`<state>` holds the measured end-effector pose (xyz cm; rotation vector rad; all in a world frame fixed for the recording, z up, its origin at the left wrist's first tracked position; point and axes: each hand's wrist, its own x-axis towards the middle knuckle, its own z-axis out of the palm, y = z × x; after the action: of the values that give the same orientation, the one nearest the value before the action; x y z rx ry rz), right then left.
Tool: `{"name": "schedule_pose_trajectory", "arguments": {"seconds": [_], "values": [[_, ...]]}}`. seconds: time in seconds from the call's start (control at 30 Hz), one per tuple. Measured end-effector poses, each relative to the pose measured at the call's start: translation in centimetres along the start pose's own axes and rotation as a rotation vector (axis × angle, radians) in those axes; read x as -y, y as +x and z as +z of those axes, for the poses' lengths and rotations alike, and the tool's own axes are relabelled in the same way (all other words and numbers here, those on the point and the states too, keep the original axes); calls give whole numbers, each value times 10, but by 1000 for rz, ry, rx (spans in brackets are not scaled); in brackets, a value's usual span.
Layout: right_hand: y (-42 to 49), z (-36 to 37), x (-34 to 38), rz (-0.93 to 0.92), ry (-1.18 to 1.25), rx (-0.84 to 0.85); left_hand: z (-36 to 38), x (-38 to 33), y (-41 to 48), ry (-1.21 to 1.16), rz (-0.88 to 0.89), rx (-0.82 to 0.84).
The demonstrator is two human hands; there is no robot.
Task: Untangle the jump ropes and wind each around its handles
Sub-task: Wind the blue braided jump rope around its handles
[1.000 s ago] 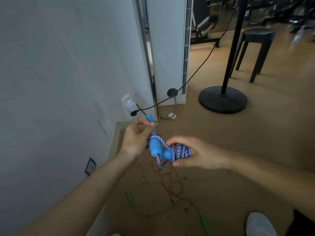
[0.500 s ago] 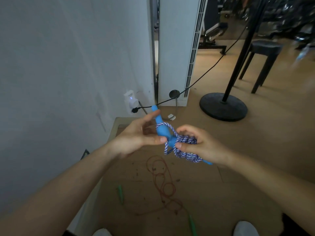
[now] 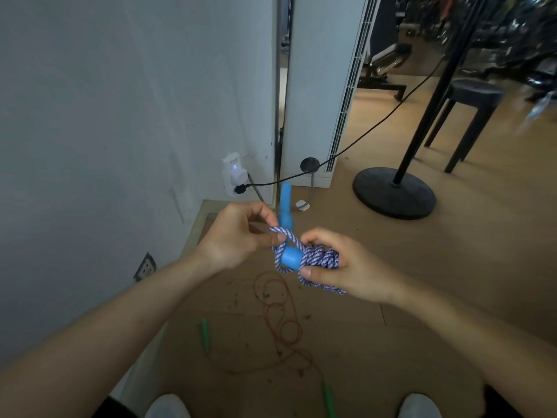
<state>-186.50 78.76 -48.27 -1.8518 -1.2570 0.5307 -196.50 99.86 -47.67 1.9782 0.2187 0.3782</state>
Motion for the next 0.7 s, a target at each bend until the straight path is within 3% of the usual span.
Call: {"name": "schedule_pose_trajectory", "arguments": {"seconds": [0.33,0.7], "values": [[5,-6,-5,77,16,-183,-1,-8,1,-166,-52,-45],[14,8,-2,157,420,39,-1,-17,6,-290,-56,129]]}}
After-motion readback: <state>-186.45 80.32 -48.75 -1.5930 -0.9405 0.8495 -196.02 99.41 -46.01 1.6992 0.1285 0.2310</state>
